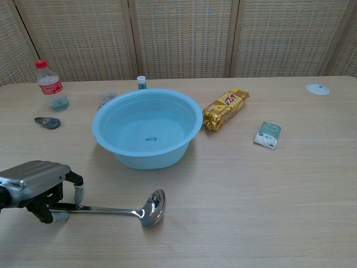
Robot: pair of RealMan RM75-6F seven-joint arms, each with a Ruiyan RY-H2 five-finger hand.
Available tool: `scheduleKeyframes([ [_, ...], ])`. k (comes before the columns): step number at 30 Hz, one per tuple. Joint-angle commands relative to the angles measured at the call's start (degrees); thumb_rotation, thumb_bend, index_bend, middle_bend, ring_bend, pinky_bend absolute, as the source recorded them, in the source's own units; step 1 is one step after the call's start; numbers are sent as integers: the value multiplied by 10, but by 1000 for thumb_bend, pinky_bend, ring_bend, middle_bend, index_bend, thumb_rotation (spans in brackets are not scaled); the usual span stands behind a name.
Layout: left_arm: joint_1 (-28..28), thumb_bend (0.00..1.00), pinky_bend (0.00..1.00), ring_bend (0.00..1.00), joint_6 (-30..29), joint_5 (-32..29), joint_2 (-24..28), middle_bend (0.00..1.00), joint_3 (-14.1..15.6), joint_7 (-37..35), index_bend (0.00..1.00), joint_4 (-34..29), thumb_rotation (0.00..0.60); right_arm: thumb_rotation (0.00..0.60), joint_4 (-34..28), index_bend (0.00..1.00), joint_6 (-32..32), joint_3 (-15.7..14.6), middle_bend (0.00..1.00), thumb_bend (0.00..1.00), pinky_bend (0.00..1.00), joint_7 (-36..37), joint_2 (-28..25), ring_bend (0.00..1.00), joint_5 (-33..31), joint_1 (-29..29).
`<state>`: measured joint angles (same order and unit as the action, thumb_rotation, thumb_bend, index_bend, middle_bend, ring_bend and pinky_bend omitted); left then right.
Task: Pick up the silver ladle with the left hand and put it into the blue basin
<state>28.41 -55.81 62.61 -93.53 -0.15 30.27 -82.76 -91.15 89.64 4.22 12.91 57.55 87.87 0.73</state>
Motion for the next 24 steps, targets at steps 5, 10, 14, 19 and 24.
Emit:
scheduleKeyframes([
  [5,1,339,1000,989,3,-2,-12,1000,5,1,476,15,600,600,0,0,0,0,0,0,0,0,-1,0,-2,-1],
  [10,-1,340,1000,989,-2,2,-15,1000,4,-6,560,19,600,600,0,0,2,0,0,0,0,1,-1,0,-1,-1],
  [14,-2,363,1000,989,-7,9,-11,1000,3,-15,705,15,600,600,0,0,3,0,0,0,0,0,-1,0,-1,-2],
  [19,-5,384,1000,989,-18,18,0,1000,-1,-26,772,3,600,600,0,0,3,0,0,0,0,0,-1,0,-1,-2],
  [24,-6,432,1000,989,-34,29,19,1000,-11,-39,845,-21,600,600,-1,0,3,0,0,0,0,1,-1,0,0,-2],
])
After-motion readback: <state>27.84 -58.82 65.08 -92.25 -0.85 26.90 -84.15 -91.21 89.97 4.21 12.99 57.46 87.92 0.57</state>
